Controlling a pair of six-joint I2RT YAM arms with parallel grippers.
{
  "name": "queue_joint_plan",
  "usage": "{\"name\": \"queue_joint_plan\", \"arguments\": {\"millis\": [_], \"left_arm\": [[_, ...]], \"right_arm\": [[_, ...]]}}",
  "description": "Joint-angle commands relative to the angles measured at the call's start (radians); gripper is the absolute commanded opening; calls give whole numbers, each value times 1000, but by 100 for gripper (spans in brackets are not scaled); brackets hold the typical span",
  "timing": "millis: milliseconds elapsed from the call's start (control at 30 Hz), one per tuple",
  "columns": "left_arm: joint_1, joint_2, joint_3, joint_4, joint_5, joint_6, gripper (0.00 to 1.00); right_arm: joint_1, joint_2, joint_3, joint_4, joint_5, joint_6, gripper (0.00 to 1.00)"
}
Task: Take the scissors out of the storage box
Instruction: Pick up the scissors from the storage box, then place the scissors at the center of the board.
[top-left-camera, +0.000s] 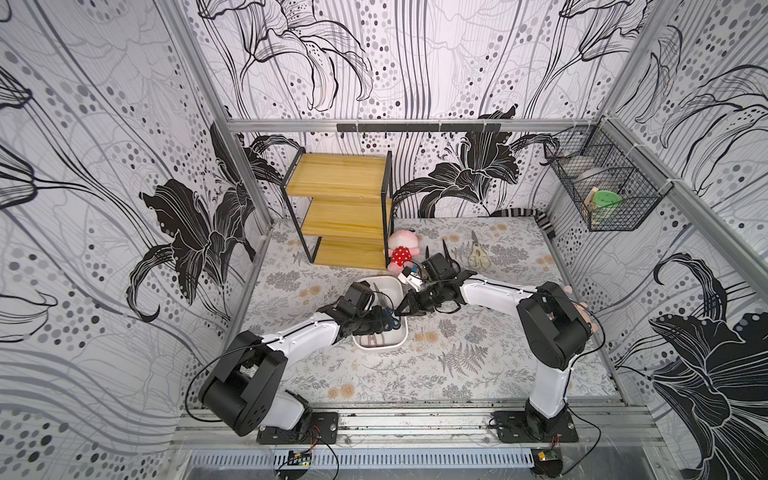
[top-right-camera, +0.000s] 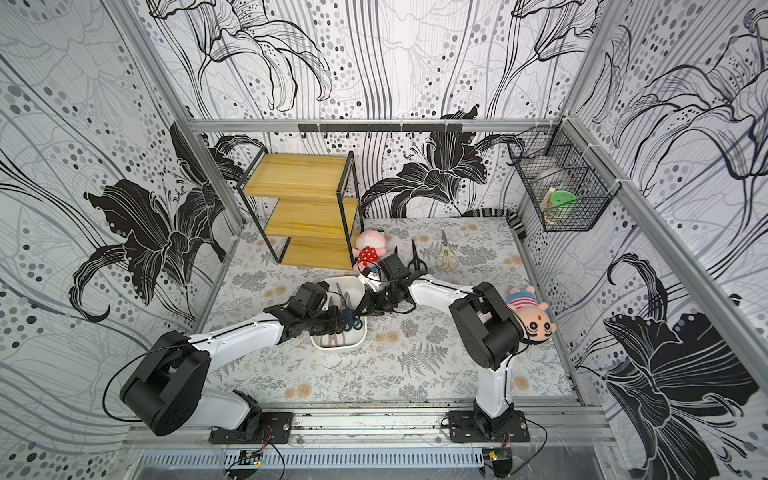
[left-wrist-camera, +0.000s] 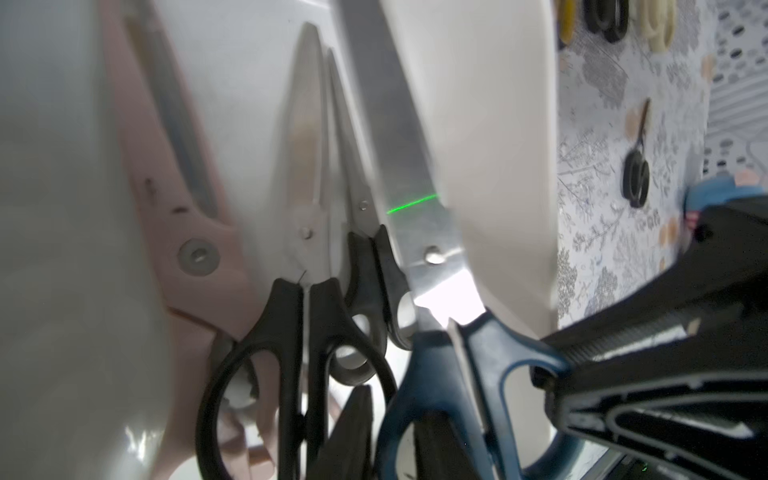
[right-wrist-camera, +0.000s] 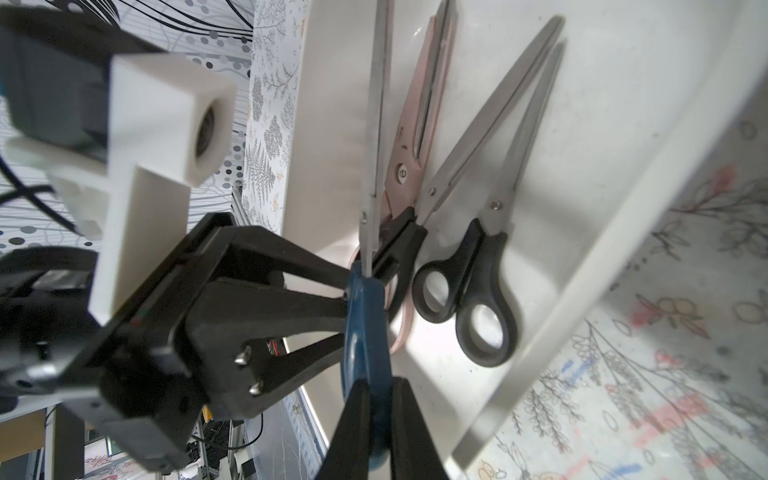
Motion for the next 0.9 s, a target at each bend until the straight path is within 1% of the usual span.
{"name": "queue_joint_plan", "arguments": {"millis": [0, 333, 400, 500, 567, 733, 800, 867], "left_arm": [[6, -12, 3, 52, -4, -5, 34], [26, -36, 18, 21, -14, -6, 48], [33, -53, 30, 5, -11, -5, 53], [49, -84, 51, -32, -9, 3, 65], [61, -99, 65, -55, 15, 14, 66], [85, -111, 133, -142, 139, 68, 65], [86, -107, 173, -202, 148, 103, 65], [88, -120, 202, -240, 123, 123, 65]], "right_arm": [[14, 22, 25, -13, -32, -15, 5], [14, 21, 42, -22, -19, -17, 4], [14, 21, 46, -24, -15, -17, 4], [14, 19, 54, -22, -4, -15, 3], [14, 16, 60, -19, 10, -10, 3], [14, 11, 84, -13, 57, 7, 3], [14, 9, 92, -9, 77, 14, 3], [14, 5, 99, -7, 98, 20, 3]]}}
